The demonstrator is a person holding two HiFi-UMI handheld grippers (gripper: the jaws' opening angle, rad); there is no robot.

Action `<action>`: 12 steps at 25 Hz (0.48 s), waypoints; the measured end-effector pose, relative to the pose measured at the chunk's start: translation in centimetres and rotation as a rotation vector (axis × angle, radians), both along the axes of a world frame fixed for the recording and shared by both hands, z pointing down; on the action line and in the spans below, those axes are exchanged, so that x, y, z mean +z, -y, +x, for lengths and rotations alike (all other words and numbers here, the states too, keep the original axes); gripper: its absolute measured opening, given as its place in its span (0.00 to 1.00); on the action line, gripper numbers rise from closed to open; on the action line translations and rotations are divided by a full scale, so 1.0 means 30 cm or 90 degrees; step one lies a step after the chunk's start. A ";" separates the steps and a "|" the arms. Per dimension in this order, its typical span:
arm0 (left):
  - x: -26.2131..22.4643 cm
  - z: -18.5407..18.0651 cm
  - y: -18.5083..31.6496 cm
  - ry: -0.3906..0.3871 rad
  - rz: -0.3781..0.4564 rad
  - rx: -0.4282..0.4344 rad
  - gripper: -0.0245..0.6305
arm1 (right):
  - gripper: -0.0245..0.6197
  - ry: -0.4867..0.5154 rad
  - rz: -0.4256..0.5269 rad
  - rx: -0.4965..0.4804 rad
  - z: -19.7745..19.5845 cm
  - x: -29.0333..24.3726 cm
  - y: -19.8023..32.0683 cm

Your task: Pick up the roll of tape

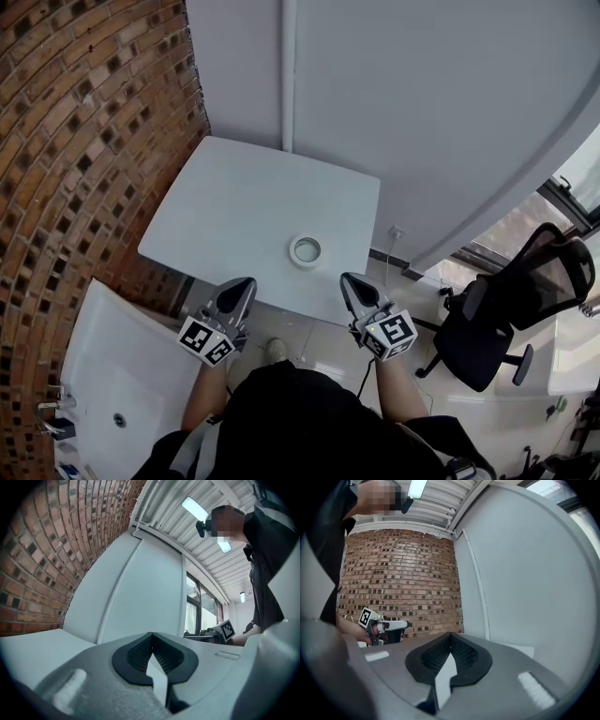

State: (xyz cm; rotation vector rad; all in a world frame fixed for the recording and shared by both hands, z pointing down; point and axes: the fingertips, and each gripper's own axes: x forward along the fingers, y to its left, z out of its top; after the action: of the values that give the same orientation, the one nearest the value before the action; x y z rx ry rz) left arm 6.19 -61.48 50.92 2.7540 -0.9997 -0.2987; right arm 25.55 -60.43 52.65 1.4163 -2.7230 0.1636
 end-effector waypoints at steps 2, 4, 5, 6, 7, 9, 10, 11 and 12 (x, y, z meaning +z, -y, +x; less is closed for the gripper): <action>-0.002 -0.025 0.030 0.004 0.004 -0.002 0.04 | 0.05 -0.001 0.009 -0.007 -0.032 -0.020 0.041; -0.006 -0.053 0.056 0.007 0.008 -0.003 0.04 | 0.05 0.004 0.020 -0.010 -0.063 -0.037 0.078; -0.008 -0.066 0.067 0.006 0.009 -0.004 0.04 | 0.05 0.007 0.023 -0.009 -0.076 -0.043 0.095; -0.008 -0.079 0.077 0.005 0.009 -0.005 0.04 | 0.05 0.006 0.024 -0.009 -0.086 -0.041 0.112; -0.006 -0.090 0.086 0.004 0.007 -0.007 0.04 | 0.05 0.003 0.024 -0.010 -0.095 -0.037 0.125; 0.008 -0.111 0.102 0.009 0.000 -0.008 0.04 | 0.05 0.007 0.019 -0.015 -0.124 -0.043 0.139; 0.019 -0.120 0.111 0.014 -0.005 -0.008 0.04 | 0.05 0.009 0.019 -0.017 -0.134 -0.043 0.144; 0.029 -0.126 0.122 0.018 -0.009 -0.009 0.04 | 0.05 0.009 0.021 -0.019 -0.138 -0.038 0.151; 0.036 -0.129 0.132 0.019 -0.012 -0.010 0.04 | 0.05 0.006 0.022 -0.022 -0.138 -0.032 0.158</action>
State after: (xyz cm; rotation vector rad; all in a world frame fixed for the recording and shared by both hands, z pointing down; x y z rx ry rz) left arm 2.33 -65.46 52.01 2.7419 -1.0264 -0.2498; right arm 21.40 -65.16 51.69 1.3794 -2.7693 0.1219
